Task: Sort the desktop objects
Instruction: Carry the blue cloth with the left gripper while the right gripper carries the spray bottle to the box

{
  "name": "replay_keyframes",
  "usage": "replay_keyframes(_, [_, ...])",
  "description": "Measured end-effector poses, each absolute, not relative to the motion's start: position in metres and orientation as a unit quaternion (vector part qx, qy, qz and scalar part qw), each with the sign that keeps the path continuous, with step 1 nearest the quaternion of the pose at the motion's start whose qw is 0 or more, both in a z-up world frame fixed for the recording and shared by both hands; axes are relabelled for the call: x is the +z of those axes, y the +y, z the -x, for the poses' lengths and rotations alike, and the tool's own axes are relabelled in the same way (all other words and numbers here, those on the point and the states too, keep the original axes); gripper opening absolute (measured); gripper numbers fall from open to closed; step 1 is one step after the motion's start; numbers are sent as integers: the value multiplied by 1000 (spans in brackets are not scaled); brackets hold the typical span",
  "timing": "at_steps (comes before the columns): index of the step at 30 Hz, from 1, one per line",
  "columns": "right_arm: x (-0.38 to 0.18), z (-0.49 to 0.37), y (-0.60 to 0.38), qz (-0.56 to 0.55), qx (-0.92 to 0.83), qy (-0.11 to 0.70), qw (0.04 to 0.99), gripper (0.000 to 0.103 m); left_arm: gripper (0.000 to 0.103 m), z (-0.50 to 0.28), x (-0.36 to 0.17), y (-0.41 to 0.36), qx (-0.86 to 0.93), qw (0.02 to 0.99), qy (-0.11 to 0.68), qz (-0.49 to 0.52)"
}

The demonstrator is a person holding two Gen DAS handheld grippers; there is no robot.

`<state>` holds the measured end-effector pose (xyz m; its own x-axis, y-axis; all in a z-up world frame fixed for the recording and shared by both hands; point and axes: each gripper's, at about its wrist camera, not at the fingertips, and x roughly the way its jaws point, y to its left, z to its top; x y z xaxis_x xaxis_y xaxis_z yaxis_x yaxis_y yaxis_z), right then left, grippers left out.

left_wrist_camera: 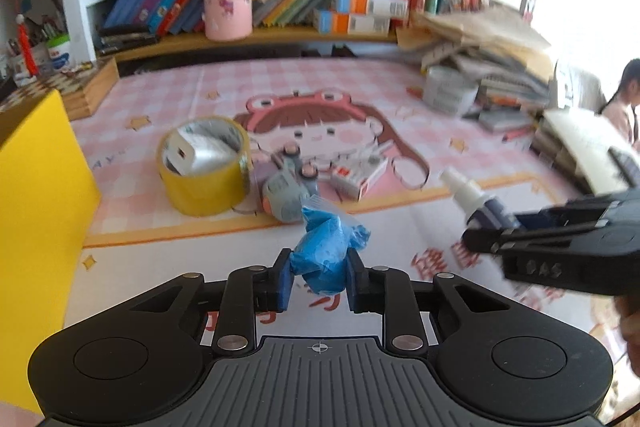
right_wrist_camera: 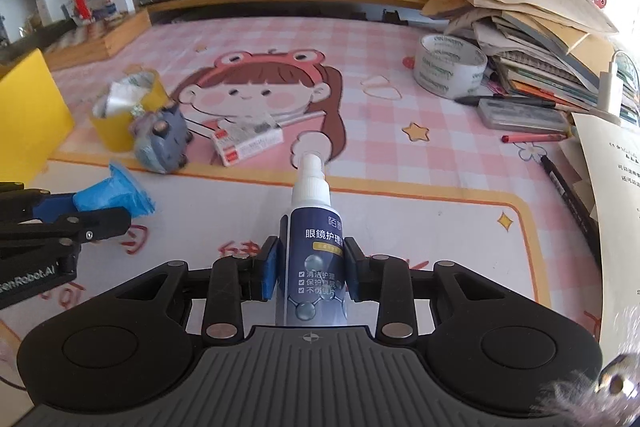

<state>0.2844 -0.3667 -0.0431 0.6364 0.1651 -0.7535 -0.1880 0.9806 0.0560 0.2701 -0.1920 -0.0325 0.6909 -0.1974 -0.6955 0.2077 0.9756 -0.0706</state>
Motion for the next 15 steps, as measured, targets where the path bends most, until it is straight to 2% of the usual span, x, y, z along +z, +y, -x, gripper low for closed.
replay_keyframes(15, [8, -240, -350, -43, 133, 381, 914, 30, 24, -217, 20, -150, -115, 937, 326, 57])
